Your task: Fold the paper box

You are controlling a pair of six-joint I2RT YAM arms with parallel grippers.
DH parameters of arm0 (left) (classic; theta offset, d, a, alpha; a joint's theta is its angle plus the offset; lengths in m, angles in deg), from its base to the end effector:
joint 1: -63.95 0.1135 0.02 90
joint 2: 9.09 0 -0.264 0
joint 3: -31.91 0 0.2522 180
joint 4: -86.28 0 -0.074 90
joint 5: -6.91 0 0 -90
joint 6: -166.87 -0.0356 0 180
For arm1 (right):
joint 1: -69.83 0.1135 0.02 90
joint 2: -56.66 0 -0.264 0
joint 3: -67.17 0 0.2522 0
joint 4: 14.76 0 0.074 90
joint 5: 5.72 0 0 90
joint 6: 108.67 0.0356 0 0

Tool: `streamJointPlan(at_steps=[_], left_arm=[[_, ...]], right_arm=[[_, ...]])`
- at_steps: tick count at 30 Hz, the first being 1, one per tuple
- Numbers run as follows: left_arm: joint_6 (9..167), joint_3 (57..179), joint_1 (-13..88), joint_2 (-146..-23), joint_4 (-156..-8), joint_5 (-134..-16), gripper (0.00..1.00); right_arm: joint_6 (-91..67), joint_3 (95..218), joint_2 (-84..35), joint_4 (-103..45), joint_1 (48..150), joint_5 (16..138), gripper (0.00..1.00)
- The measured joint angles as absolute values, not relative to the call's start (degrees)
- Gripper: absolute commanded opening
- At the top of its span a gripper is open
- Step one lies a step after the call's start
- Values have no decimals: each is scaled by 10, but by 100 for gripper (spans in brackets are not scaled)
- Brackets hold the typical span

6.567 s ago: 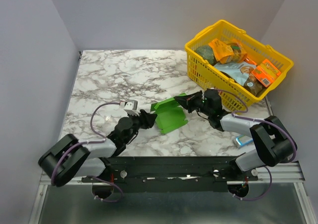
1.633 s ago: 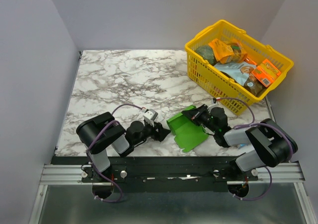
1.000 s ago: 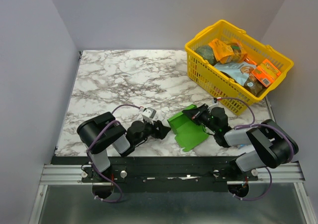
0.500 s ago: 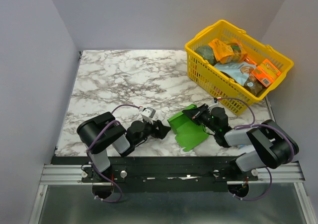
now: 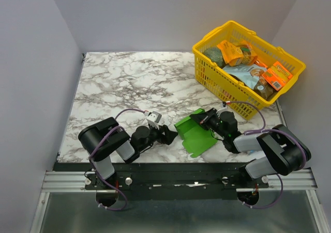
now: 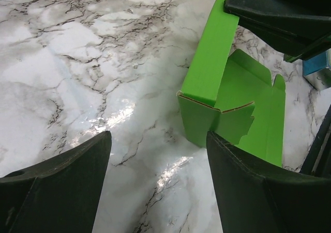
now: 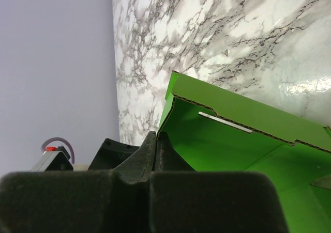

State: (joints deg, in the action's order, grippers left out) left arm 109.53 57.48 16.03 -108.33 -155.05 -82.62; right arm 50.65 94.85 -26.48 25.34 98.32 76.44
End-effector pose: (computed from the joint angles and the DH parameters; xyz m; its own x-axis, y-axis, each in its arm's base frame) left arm 0.1609 -0.1786 0.1086 -0.5240 -0.2249 -0.8215 0.5521 0.6448 -0.5287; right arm 0.2058 0.1172 0.1389 -0.6325 0.7113 -0.3067 0.0101 0.4035 0.9149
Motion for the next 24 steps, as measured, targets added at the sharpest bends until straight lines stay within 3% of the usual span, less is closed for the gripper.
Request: streamJointPlan(at_steps=[24], left_arm=[[1095,581,149,-1075,-1548,-826,85]], right_arm=[[506,948,-265,253,983,764,1]])
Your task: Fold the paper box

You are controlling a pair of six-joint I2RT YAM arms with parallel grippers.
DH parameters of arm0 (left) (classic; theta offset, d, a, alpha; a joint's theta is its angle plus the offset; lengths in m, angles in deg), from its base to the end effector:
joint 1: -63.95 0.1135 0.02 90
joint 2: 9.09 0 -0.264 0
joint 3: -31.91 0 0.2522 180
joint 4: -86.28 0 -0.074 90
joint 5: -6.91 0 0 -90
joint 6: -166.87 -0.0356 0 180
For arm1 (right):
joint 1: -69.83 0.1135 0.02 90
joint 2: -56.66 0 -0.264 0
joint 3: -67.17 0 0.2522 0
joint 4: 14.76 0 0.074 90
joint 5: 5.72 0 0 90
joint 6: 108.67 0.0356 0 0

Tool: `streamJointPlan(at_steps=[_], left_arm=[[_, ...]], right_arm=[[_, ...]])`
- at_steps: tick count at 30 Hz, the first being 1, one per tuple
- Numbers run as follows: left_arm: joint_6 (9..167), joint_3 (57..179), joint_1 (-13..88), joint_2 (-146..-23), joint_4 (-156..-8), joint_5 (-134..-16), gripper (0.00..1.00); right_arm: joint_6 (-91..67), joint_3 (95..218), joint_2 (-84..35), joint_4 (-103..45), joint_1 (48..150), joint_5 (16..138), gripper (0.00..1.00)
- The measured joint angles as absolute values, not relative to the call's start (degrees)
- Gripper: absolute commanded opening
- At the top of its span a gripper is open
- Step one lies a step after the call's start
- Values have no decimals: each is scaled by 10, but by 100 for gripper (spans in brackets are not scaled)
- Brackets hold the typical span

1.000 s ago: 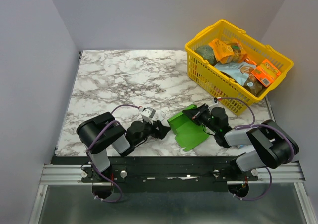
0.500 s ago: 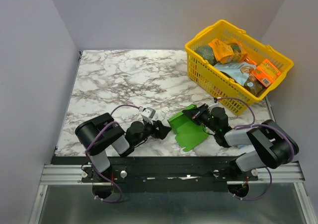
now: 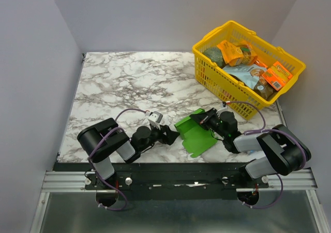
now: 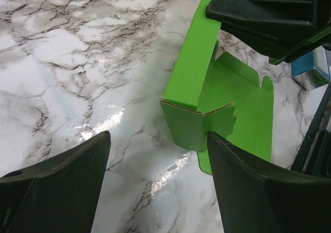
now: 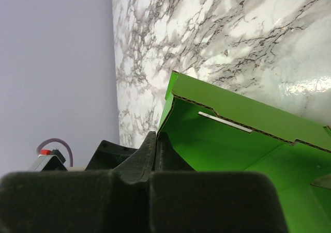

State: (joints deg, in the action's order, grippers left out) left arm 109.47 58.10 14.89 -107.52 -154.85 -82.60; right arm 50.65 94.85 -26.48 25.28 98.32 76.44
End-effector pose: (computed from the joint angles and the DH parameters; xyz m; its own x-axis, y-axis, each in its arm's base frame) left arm 0.1591 -0.1839 0.1133 -0.5163 -0.2270 -0.8258 0.5730 0.6251 -0.5301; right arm 0.2058 0.1172 0.1388 -0.6328 0.7111 -0.3065 0.0109 0.4040 0.9147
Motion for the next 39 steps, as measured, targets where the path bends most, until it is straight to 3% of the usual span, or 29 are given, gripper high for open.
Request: streamJointPlan(at_steps=[8,19,27,30,39], left_arm=[[1094,590,139,-1057,-1553,-827,84],[1085,612,133,-1059,-1556,-845,70],[1070,613,124,-1056,-1556,-858,85],[1064,585,124,-995,-1536,-866,90],[1047,570,141,-840,-1395,-865,92]], right_arm=[[507,948,-265,253,983,764,0],[507,947,-261,252,983,764,0],[507,946,-261,252,983,764,0],[507,943,-255,251,983,765,1],[504,940,-243,244,983,767,0]])
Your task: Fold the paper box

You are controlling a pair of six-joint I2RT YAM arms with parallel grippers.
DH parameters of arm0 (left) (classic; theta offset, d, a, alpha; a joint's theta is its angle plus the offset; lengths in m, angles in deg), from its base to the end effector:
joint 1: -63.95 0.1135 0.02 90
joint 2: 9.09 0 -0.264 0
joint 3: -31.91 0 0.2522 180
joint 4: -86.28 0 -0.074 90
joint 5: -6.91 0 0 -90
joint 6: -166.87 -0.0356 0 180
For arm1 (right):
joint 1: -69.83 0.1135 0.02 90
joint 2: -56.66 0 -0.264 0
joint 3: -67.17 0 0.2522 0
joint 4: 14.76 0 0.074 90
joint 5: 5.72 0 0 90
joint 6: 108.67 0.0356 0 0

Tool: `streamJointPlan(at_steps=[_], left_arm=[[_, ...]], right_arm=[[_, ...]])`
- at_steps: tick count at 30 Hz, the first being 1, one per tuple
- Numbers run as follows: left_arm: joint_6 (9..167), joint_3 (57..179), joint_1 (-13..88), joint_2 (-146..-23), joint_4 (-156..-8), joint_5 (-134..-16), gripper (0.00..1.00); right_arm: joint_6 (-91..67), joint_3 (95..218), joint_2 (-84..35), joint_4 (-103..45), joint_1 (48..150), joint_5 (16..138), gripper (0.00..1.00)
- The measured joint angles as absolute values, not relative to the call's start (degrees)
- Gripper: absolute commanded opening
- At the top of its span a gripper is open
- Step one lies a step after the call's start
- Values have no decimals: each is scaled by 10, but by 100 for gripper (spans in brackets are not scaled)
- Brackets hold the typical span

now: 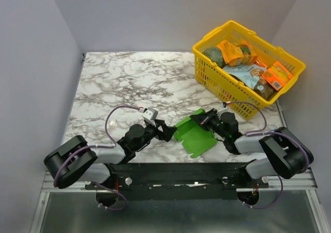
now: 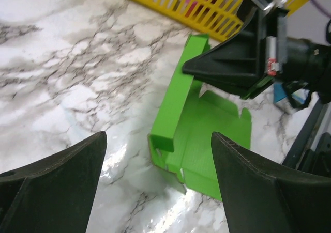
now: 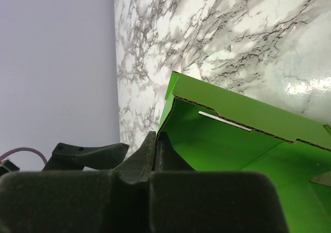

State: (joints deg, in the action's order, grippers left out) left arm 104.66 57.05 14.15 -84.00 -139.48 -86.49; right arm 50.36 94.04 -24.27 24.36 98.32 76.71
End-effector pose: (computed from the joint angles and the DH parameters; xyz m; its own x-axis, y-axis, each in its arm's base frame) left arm 0.1458 -0.1693 0.1682 -0.3776 -0.2742 -0.8844 0.6197 0.6349 -0.4614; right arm 0.2017 0.1148 0.1418 -0.6271 0.7128 -0.3141 0.0023 0.4049 0.9144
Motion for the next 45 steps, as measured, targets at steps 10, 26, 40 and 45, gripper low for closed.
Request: streamJointPlan(at_steps=[10,26,40,45], left_arm=[[996,726,148,-887,-1217,-823,92],[895,881,214,-1009,-1018,-629,82],[828,936,211,-1038,-930,-571,38],[780,959,198,-1038,-875,-587,35]], right_arm=[[503,940,-252,255,983,766,0],[498,940,-252,258,983,759,0],[489,940,-252,257,983,755,21],[465,940,-223,227,983,742,61]])
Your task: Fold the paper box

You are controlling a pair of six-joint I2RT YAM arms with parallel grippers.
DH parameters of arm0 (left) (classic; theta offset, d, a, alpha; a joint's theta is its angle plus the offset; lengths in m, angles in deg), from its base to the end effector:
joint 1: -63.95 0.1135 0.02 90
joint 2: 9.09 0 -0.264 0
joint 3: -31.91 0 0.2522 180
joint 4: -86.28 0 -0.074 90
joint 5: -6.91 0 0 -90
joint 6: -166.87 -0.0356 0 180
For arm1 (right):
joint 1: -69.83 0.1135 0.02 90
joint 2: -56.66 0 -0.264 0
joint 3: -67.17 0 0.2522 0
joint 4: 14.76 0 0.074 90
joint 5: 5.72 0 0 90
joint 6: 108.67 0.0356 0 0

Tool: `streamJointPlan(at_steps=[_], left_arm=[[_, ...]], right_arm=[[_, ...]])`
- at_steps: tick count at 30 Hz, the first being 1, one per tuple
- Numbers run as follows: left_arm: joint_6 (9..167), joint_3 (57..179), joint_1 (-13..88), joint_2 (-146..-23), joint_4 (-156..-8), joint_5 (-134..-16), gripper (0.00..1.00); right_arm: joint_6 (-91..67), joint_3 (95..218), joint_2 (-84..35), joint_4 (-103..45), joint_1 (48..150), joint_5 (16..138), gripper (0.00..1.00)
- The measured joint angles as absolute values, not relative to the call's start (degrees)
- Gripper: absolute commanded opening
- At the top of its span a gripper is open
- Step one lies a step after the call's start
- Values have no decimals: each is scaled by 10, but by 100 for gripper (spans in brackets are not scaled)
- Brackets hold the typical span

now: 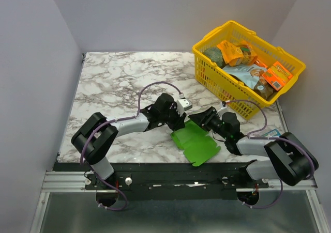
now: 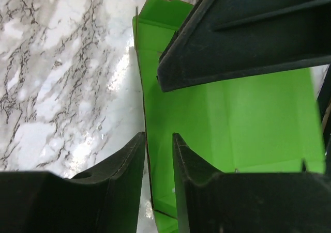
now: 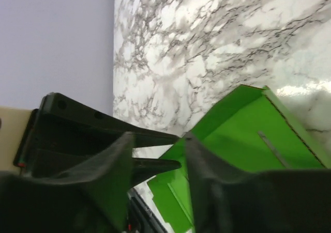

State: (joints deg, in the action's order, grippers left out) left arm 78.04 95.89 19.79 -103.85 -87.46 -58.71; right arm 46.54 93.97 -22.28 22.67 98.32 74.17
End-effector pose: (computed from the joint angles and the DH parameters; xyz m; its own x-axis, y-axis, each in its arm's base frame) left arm 0.2362 -0.2499 0.1834 -0.4498 0.4109 -0.7930 0.8619 0.4324 -0.2649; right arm 0.1988 0.1150 0.1458 -0.6554 0.6612 -0.3651 -0.0569 0.4388 0.8968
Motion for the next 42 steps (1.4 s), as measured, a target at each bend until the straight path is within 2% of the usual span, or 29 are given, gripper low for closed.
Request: streamJointPlan(at_steps=[5,7,11,12,14,15,18,25,29,32,33,35,36,42], left_arm=[[743,995,166,-1038,-809,-611,30],[732,1014,155,-1038,-779,-619,31],[706,1049,144,-1038,-716,-630,37],[700,1055,142,-1038,-702,-632,45],[684,1062,142,-1038,-674,-637,55],[681,1062,142,-1038,-665,-640,64],[674,1062,143,-1038,-642,-650,73],[685,1060,143,-1043,-643,-683,75],[690,1059,143,-1052,-648,-702,63],[692,1061,143,-1067,-650,-700,47],[694,1063,143,-1075,-650,-697,32],[697,1064,143,-1090,-650,-688,13],[695,1064,143,-1095,-648,-682,0],[652,1056,145,-1076,-644,-661,0]], right_arm=[[426,940,-80,136,983,730,72],[411,940,-2,80,983,731,75],[377,945,173,-86,982,774,76],[370,946,200,-116,982,785,76],[356,946,256,-184,982,812,76],[348,946,291,-234,982,833,76],[338,946,332,-292,980,854,76],[306,946,394,-395,978,890,76],[289,948,419,-427,978,898,76],[277,955,433,-446,978,902,76],[272,959,436,-452,978,903,76],[261,971,437,-458,978,905,77],[252,978,437,-460,978,905,78],[169,1031,379,-460,978,885,78]])
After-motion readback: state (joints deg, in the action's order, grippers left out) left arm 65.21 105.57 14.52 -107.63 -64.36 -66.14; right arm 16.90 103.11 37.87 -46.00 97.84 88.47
